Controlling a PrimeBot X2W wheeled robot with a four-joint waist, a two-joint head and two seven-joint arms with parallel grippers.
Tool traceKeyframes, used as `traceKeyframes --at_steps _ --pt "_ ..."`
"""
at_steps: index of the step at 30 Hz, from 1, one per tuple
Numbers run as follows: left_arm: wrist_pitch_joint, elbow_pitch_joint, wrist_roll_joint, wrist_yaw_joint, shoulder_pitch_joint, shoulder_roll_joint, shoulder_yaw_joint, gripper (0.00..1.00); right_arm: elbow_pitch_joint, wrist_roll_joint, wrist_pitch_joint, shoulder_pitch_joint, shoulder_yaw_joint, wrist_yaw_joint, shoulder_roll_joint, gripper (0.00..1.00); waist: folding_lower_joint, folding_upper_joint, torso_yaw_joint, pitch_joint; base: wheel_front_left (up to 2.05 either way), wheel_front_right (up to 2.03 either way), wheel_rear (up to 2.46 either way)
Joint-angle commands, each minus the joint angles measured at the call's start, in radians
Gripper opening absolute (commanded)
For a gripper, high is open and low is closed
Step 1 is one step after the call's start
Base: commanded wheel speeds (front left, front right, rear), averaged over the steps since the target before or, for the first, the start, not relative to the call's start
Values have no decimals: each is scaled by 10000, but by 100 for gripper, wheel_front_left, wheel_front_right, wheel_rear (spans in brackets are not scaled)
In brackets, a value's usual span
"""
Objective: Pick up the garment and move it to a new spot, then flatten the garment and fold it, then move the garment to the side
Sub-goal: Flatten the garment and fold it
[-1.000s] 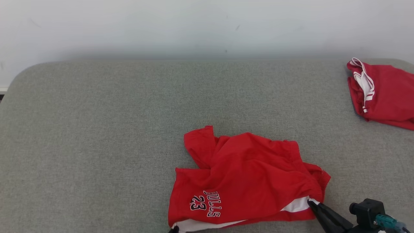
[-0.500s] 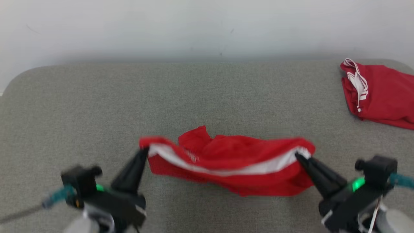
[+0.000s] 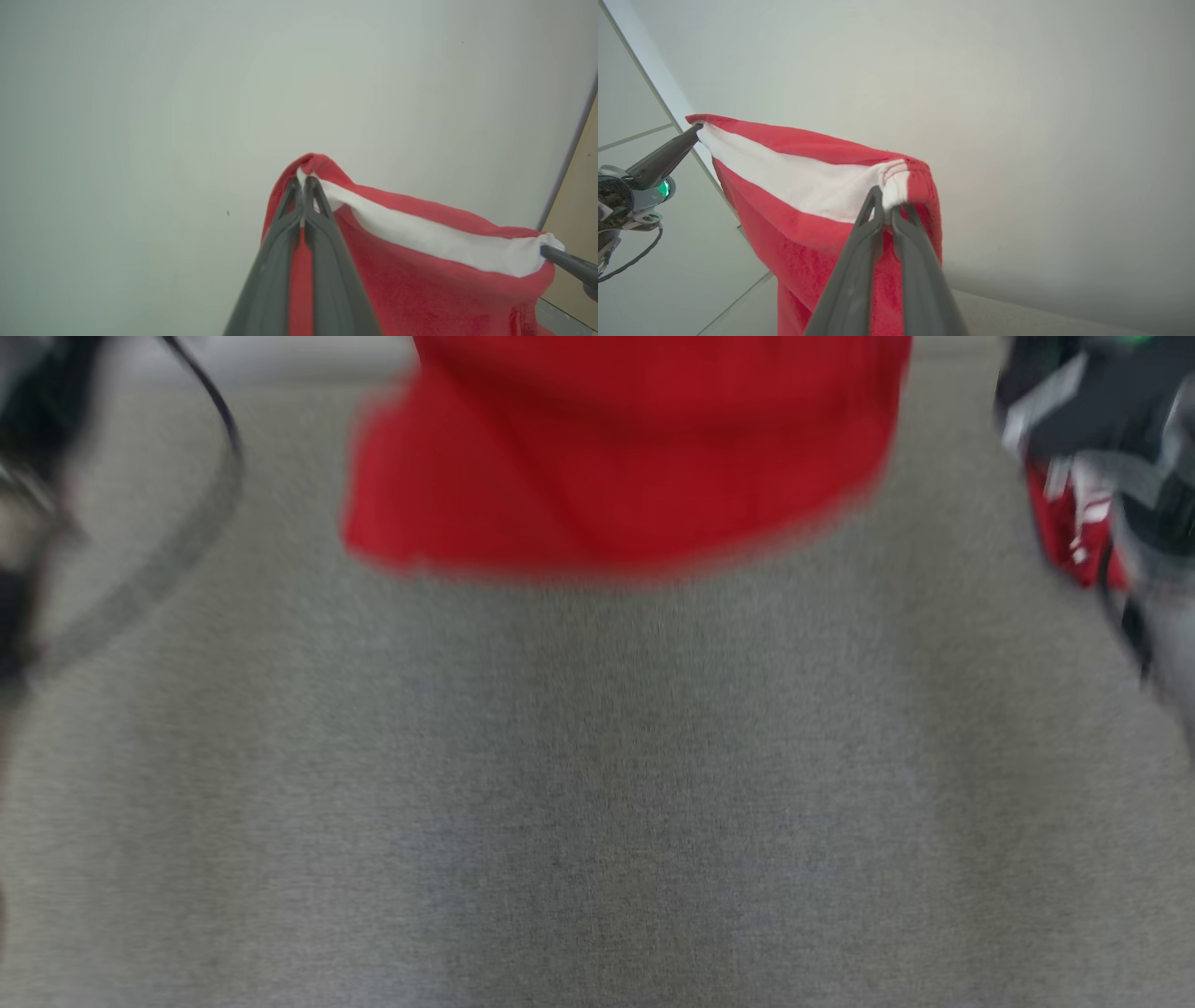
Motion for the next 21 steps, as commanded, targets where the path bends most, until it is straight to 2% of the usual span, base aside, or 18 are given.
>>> traceKeyframes --at_steps 1,6,13,17,21 --pt "-37 487 24 -14 -686 -60 111 0 400 90 24 -834 -50 -27 291 0 -2 -2 -418 1804 0 0 0" --pt "-343 1969 178 -19 -3259 -255 180 0 1999 113 273 -3838 -98 -26 1015 0 -2 -2 -524 2824 0 0 0" --pt "-924 3108 -85 -22 -5038 -277 -359 0 3311 -251 315 -6379 596 -27 1260 0 -2 -2 -554 3587 0 0 0" --pt "-1408 3214 -567 -24 -5019 -309 -830 0 3330 -74 135 -6702 1208 -26 1035 0 -2 -2 -493 3734 0 0 0" --pt "-1881 2736 -1129 -24 -4239 9 -1500 0 2708 443 -173 -5894 1870 -26 511 0 -2 -2 -516 3580 0 0 0"
